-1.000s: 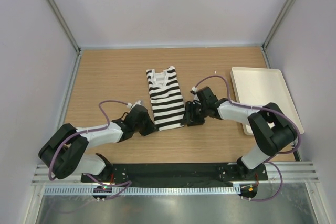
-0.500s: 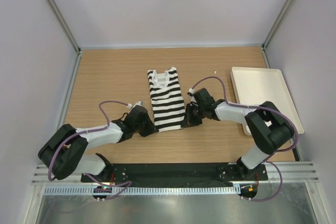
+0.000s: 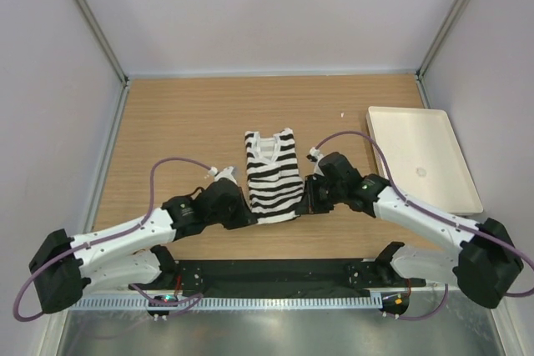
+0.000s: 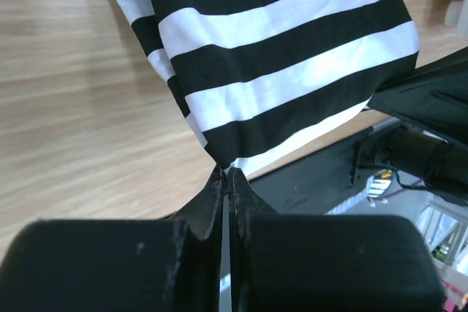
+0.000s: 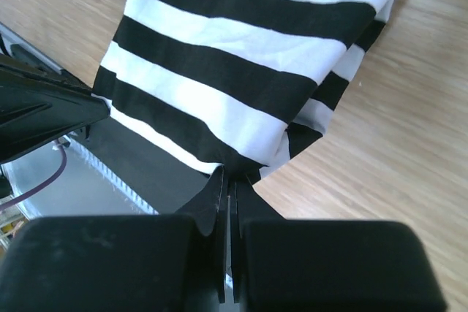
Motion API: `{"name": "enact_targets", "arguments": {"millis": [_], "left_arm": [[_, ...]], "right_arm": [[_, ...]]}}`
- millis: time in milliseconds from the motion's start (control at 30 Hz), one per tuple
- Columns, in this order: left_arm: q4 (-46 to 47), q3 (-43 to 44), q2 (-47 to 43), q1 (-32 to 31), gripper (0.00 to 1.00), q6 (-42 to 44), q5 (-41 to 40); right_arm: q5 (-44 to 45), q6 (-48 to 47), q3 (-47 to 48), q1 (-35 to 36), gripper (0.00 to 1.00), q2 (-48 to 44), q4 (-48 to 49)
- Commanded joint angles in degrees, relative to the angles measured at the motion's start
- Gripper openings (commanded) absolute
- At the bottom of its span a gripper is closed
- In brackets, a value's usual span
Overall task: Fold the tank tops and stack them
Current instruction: Fold the tank top
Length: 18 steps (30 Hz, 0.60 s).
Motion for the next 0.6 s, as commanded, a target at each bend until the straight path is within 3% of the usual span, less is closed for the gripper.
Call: {"name": "enact_targets", "arguments": {"millis": [0,367,567], "left_arm": [[-5.1,1.7,-4.4,-2.6,0.0,-3.8,-2.8],[-11.6,9.3,-7.3,-4.5,0.0,-5.4,-2.8],[-9.7,6.1,-8.0,-5.5,0.0,-8.7,-3.1]], "right_arm": [[2.6,1.6,2.6,0.4,0.01,-6.1,-7.0],[7.7,0.0,11.7,0.4,0.01,-8.6,-17.0],[1.3,-1.5,9.1,0.3,0.01,-5.8,-10.8]]}}
